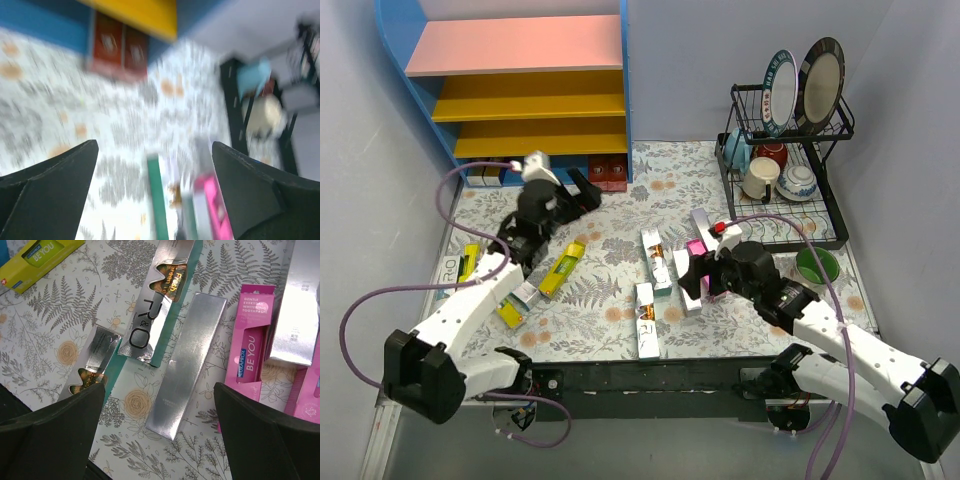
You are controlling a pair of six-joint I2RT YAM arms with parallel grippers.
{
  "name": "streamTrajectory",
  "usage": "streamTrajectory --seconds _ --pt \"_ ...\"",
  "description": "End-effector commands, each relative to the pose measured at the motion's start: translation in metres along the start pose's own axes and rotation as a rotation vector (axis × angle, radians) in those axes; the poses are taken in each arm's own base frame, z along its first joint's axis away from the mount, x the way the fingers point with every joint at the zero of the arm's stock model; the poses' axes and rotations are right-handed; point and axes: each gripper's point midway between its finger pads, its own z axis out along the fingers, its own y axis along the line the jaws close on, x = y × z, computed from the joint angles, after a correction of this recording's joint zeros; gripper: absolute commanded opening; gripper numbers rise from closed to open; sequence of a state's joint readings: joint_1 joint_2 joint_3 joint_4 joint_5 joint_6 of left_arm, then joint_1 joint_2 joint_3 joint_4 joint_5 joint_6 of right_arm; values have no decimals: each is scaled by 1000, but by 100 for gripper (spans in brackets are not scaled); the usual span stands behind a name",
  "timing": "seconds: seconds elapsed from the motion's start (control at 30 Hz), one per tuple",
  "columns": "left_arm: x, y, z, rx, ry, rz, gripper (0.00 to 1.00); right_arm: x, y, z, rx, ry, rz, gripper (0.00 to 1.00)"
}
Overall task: Place and organize the toothpastes onto the shelf
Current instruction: Move the toothpaste to the center of the board.
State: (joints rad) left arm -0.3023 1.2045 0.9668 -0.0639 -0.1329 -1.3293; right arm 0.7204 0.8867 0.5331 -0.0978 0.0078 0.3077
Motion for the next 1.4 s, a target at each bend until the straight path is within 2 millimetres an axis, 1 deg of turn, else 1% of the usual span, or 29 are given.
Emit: streamTrajectory --seconds 0.0,0.03,0.07,0.1,0.13,0.17,0.2,0.23,0.27,0.3,0.33,0.4,0.43,0.57,0.63,0.67,0.77,0.83,0.97,1.07,1.1,1.17,1.2,1.23,1.27,1.3,1.33,1.37 --pt "90 18 -52 -125 210 231 98 -19 -5 -12 62 -73 73 99" --pt "119 4 -69 -93 281 245 98 -16 -9 -12 82 -73 82 99" --pt "130 0 -78 -84 305 250 98 -15 -10 -13 91 -75 94 98" --pt "151 -12 -92 -49 345 276 98 -16 -11 -15 97 -83 99 99" --pt "164 -13 -102 -62 381 264 98 -14 -14 -16 111 -82 103 99" --pt "173 -16 -108 -62 399 275 98 -13 -15 -17 118 -82 109 99" --pt "192 -30 -119 -36 430 306 98 -13 -16 -18 122 -89 118 99" --pt "203 -31 -127 -50 458 311 98 -13 -17 -19 126 -92 120 99" --pt "212 -36 -131 -47 478 322 98 -12 -17 -20 125 -93 122 99" --pt "227 -43 -140 -24 512 349 98 -11 -18 -20 127 -92 122 98" --pt "240 -42 -140 -48 540 384 98 -11 -17 -21 122 -94 123 98" --pt "255 -37 -144 -100 569 388 98 -10 -16 -22 114 -93 123 98" --pt "263 -27 -143 -146 586 414 98 -10 -14 -22 106 -91 123 98" --pt "281 -10 -144 -220 632 430 98 -8 -13 -24 97 -97 123 96" --pt "288 -9 -145 -226 655 432 98 -7 -14 -24 98 -95 123 96" --pt "296 -4 -145 -236 680 442 98 -6 -14 -24 97 -94 121 96" --pt "315 -6 -145 -217 739 457 97 -5 -14 -22 93 -91 121 96" --pt "321 -8 -143 -200 752 467 96 -5 -13 -21 88 -92 122 95" --pt "330 -7 -140 -196 767 486 90 -2 -13 -19 86 -83 122 94" --pt "330 0 -136 -220 756 510 78 0 -14 -19 90 -82 122 94" --pt "326 4 -132 -236 742 515 70 1 -15 -19 94 -80 123 94" --pt "319 12 -129 -245 729 535 61 2 -16 -19 96 -82 121 93" --pt "312 14 -122 -250 714 529 56 2 -16 -18 97 -81 118 93" --pt "306 18 -119 -244 702 536 51 2 -16 -18 98 -81 120 93" --pt "301 22 -116 -232 699 575 50 2 -16 -17 97 -81 116 93" --pt "291 26 -105 -237 679 563 49 2 -16 -17 96 -82 117 93" --pt "285 30 -101 -234 672 566 48 2 -15 -16 90 -81 113 93" --pt "273 40 -91 -237 662 602 48 2 -15 -15 90 -78 115 93"
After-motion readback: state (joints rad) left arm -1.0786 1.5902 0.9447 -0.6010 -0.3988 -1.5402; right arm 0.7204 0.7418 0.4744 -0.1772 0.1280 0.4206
